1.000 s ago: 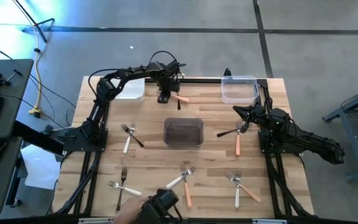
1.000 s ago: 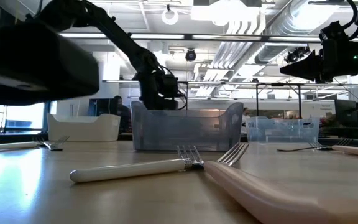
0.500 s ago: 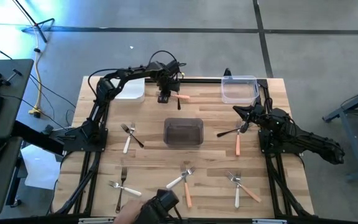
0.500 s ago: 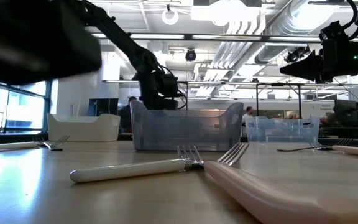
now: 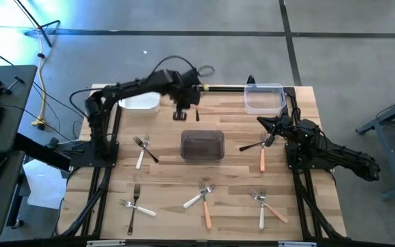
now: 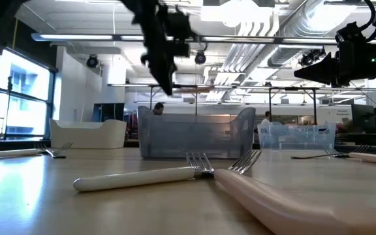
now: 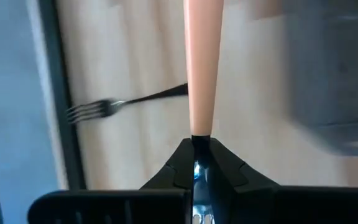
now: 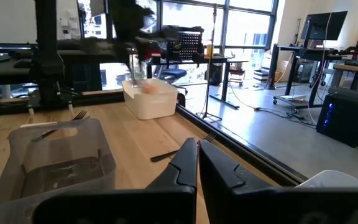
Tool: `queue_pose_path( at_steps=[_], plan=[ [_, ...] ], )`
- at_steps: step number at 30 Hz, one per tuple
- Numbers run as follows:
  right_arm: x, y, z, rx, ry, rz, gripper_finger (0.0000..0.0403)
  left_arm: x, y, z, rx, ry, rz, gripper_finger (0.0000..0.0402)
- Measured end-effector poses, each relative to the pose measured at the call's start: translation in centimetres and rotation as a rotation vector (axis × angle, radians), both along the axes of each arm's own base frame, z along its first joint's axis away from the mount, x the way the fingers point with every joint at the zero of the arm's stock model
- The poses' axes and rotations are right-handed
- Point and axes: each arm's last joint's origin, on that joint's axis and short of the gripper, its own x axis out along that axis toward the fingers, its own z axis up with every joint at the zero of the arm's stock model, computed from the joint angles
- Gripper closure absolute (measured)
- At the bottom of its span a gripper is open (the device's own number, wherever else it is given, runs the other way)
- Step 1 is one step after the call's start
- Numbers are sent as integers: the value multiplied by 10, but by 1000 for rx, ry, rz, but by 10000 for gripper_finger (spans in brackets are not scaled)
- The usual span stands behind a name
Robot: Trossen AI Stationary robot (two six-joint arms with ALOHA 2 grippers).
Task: Sort silverware by color (type)
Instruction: Put the top right orange fork into the black bin
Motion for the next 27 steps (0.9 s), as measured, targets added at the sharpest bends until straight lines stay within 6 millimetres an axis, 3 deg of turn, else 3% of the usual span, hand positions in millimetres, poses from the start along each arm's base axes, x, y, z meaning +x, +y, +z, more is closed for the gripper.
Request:
queue_pose_path(
  at_steps=[6, 11, 14, 19, 27],
  plan=[
    [0, 0, 0, 0, 0, 0, 403, 17, -82, 6, -1, 27, -165, 396],
    [0, 0, 0, 0, 0, 0, 403, 36, -120, -14, -8, 52, -298, 396],
    [0, 0, 0, 0, 0, -1, 403, 46, -124, -39, -20, 125, -325, 396],
    [0, 0, 0, 0, 0, 0, 403, 59, -113, -72, -25, 175, -322, 396],
    [0, 0, 0, 0, 0, 0, 403, 64, -94, -77, -65, 127, -290, 396]
  ],
)
